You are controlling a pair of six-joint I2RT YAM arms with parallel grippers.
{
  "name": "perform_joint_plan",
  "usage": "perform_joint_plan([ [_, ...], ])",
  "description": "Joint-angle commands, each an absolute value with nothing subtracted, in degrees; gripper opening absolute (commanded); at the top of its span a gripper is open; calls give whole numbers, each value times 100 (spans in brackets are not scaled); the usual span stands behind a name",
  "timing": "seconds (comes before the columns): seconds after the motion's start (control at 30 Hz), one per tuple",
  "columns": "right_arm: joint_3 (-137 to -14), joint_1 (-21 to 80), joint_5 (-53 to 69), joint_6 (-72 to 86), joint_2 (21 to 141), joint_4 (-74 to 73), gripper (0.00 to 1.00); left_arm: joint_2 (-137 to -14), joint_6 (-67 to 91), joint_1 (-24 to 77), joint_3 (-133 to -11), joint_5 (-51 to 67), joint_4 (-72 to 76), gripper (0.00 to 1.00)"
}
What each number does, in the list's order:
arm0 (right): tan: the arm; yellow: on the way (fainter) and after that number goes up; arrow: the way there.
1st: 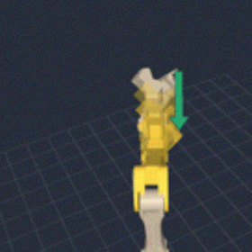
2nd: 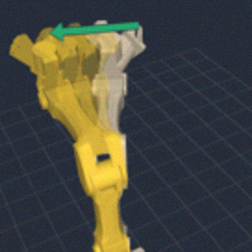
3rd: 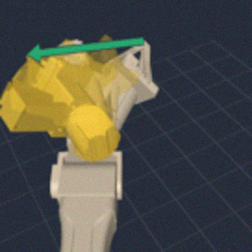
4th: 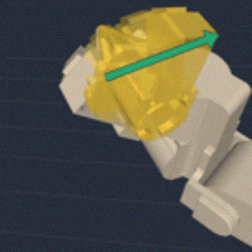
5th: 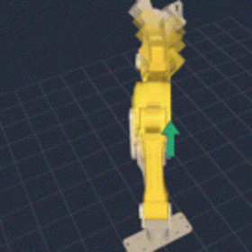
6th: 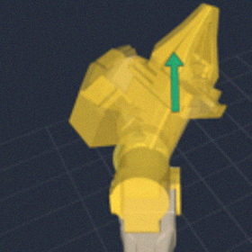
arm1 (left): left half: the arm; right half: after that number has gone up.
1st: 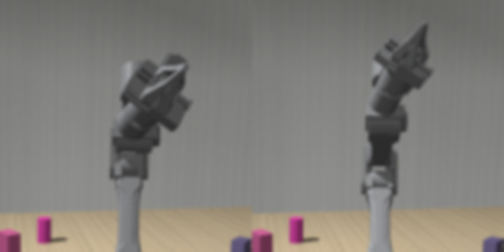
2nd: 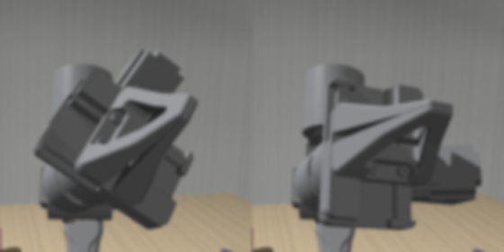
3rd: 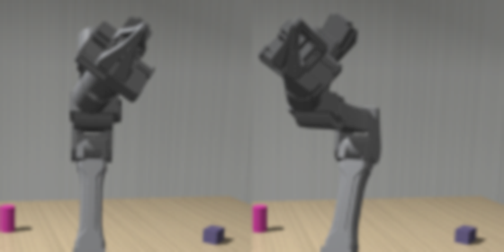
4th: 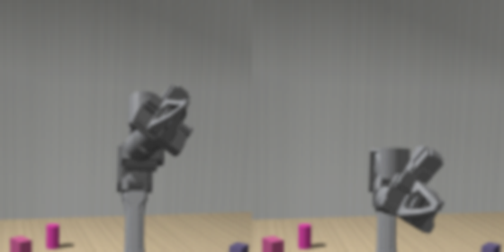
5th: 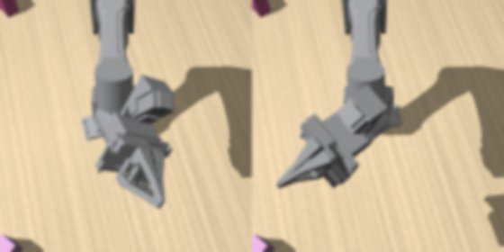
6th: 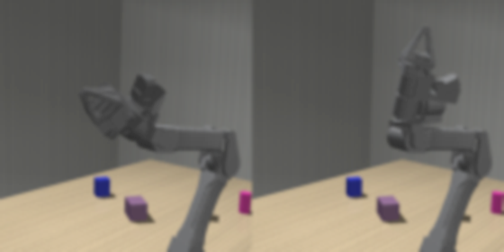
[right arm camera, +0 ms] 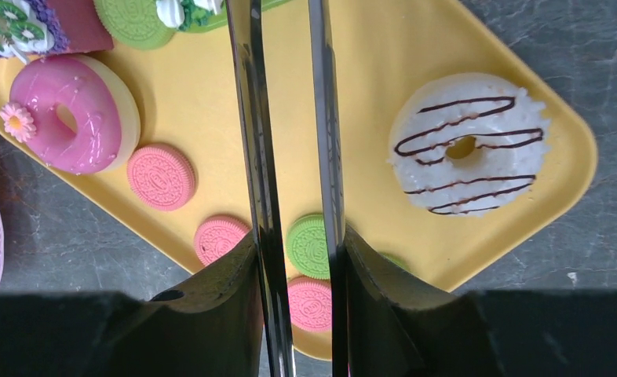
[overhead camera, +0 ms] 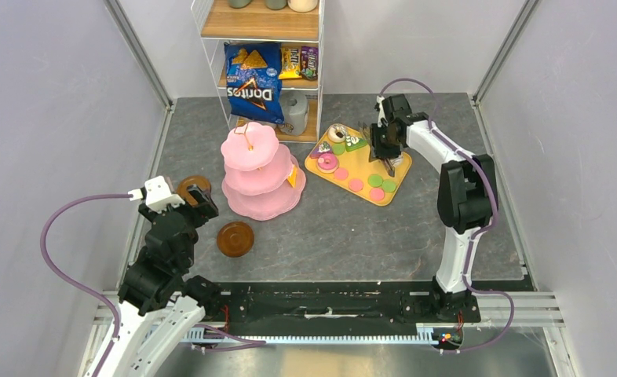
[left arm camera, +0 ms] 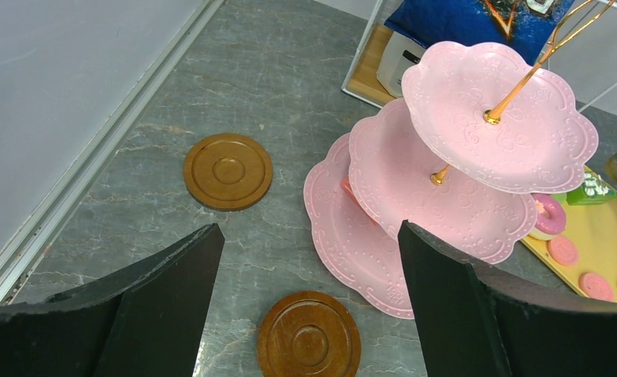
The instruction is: Serve the afternoon tea
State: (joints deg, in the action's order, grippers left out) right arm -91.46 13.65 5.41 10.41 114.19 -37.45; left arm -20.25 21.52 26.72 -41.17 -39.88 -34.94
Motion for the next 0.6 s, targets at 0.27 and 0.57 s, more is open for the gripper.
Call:
perform_joint_plan([
  [0.27,-8798,1364,1126,1120,11080,-4043,41,-2058,2225,2620,-4108,-3914,-3234,90],
  [0.57,-8155,1368,1416,1354,10332,-4096,41,-2051,2229,2618,-4113,-3901,-3239,90],
])
